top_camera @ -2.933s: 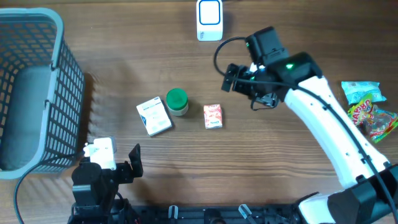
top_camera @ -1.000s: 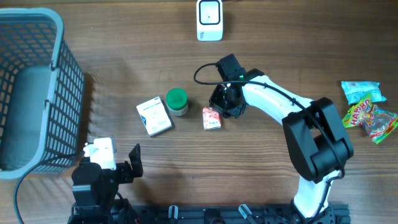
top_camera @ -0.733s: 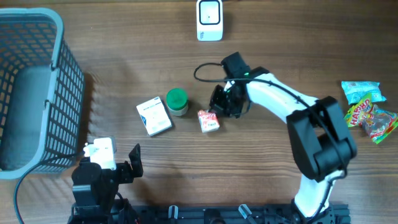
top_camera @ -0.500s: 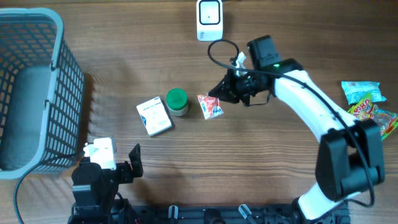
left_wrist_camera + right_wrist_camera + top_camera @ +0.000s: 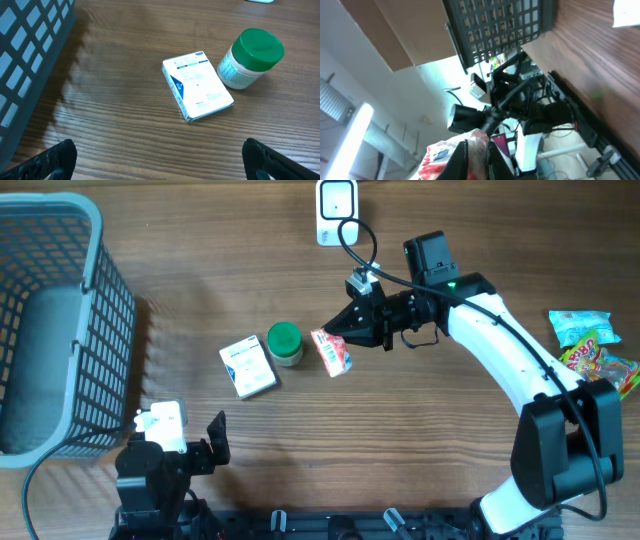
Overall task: Scan the item barcode
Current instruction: 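Lift the snack pack up to the white scanner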
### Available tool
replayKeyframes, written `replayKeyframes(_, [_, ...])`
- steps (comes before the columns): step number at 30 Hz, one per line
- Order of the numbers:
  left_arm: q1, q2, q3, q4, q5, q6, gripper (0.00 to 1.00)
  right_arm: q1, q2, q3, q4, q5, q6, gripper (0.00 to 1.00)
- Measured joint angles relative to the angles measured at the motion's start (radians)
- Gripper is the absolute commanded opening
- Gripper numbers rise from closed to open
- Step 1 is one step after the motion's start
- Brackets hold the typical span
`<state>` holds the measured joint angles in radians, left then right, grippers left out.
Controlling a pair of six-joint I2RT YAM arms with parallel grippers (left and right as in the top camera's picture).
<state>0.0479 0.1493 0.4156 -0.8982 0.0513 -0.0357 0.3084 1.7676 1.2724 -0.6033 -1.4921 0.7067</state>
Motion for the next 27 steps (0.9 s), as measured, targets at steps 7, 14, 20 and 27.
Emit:
replayKeyframes(7, [0.0,0.0,0.0,0.0,0.0,0.0,1.0,0.0,-0.001,-0.002,0.165,-0.01,0.039,0.05])
replayKeyframes(14, [0.0,0.0,0.0,0.0,0.0,0.0,1.0,0.004,-0.064,0.002,0.997,0.186,0.061,0.05])
replayKeyframes(20, [0.0,0.0,0.0,0.0,0.0,0.0,1.0,0.02,-0.105,0.013,0.963,0.599,-0.323,0.05])
replayKeyframes(27, [0.0,0.0,0.0,0.0,0.0,0.0,1.0,0.082,-0.053,0.012,1.048,1.214,-0.7,0.05])
